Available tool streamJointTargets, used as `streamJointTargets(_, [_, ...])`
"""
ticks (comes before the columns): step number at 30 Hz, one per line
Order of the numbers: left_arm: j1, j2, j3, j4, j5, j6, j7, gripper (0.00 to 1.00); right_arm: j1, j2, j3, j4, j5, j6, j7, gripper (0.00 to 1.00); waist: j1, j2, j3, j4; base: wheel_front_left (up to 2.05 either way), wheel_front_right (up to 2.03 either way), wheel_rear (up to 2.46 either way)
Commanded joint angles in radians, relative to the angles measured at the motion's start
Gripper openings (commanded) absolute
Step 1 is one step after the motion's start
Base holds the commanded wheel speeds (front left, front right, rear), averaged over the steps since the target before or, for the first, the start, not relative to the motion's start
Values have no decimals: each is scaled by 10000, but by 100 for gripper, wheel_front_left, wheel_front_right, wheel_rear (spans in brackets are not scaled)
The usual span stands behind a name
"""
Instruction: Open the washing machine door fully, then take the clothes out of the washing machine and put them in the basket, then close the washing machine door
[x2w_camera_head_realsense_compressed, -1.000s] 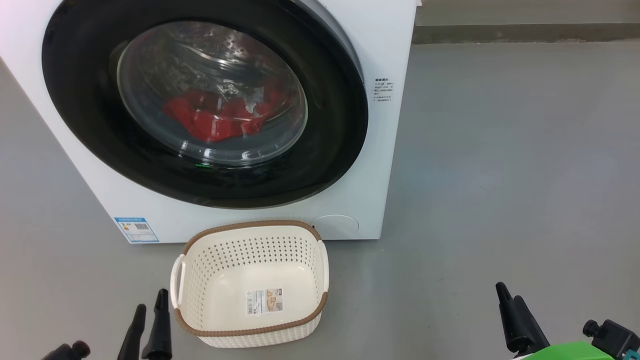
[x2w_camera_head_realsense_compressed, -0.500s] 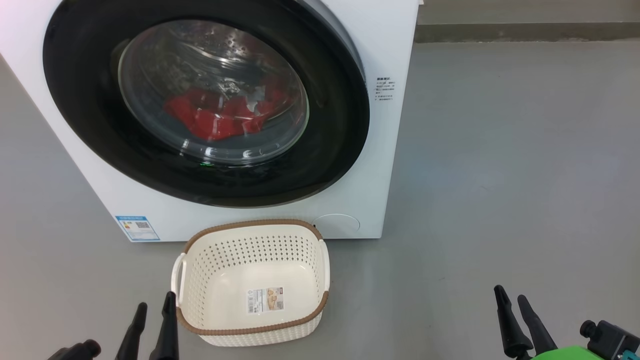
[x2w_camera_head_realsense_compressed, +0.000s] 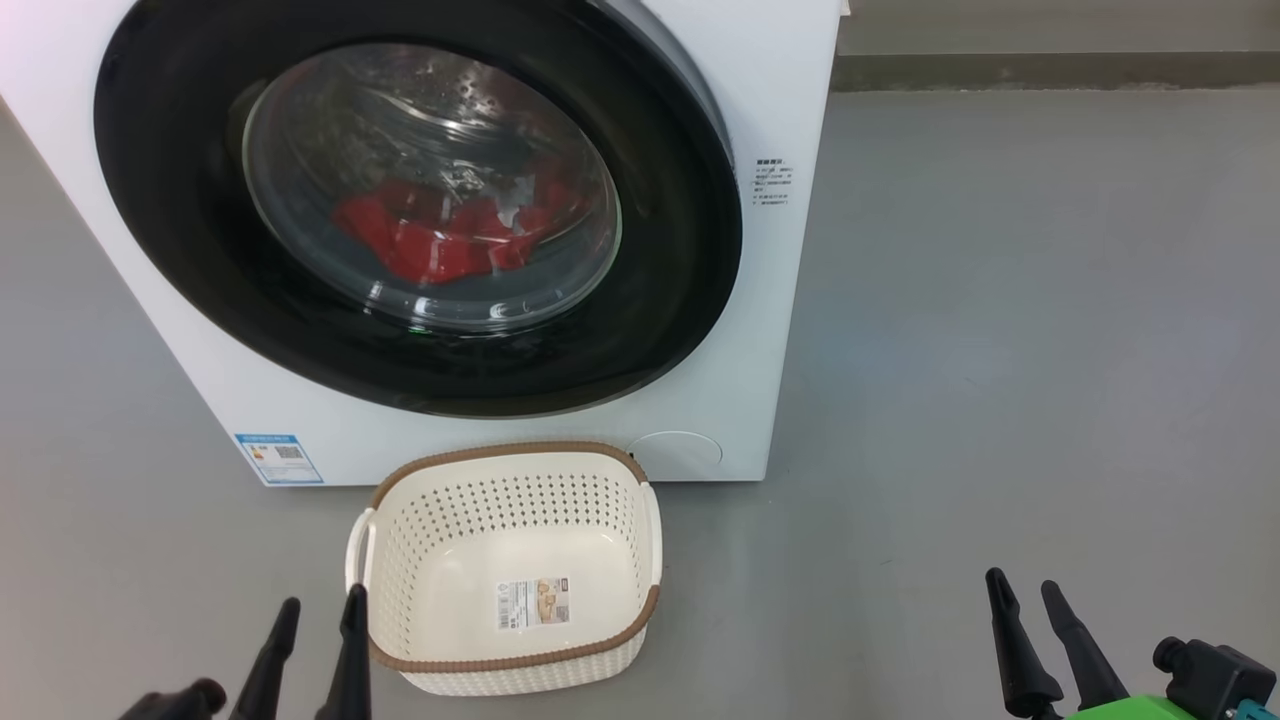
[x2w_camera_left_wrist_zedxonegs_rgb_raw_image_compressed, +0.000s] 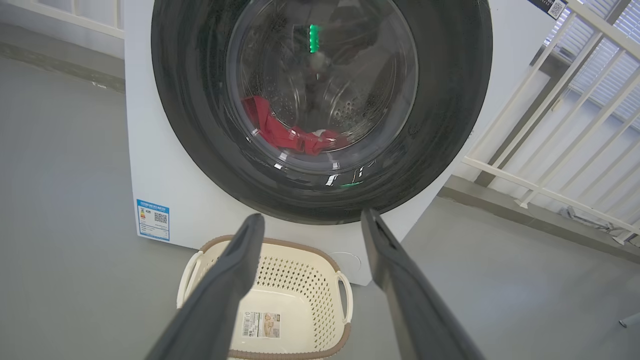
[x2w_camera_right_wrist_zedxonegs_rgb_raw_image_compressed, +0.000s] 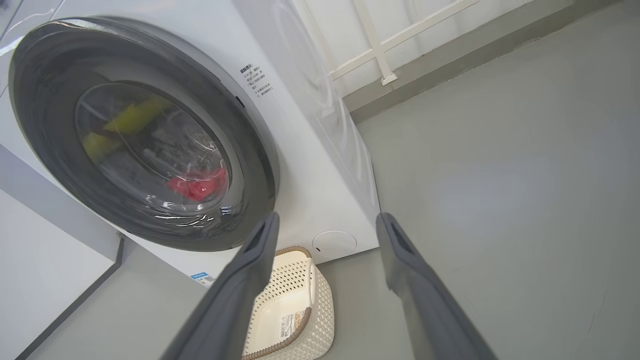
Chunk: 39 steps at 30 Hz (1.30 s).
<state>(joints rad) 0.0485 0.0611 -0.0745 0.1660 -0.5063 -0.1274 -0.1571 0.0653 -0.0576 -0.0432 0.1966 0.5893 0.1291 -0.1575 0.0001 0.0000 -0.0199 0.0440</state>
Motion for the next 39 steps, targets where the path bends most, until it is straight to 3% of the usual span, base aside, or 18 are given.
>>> streamJointTargets(1, [-92, 171, 174, -309, 385, -25, -150, 100, 14, -107, 236, -341, -394, 12, -160, 100, -1, 0, -16, 10, 0, 0, 0])
streamJointTargets(32, [204, 275, 29, -347, 3121, -33, -1042, 100, 671, -123, -33, -888, -3462, 16, -1038, 100, -1, 0, -127, 134, 0, 0, 0])
streamJointTargets(39, [208, 229, 128, -287, 2755, -33, -1046, 100, 811, -75, -202, -895, -3483, 16, -1043, 100, -1, 0, -100, 121, 0, 0, 0])
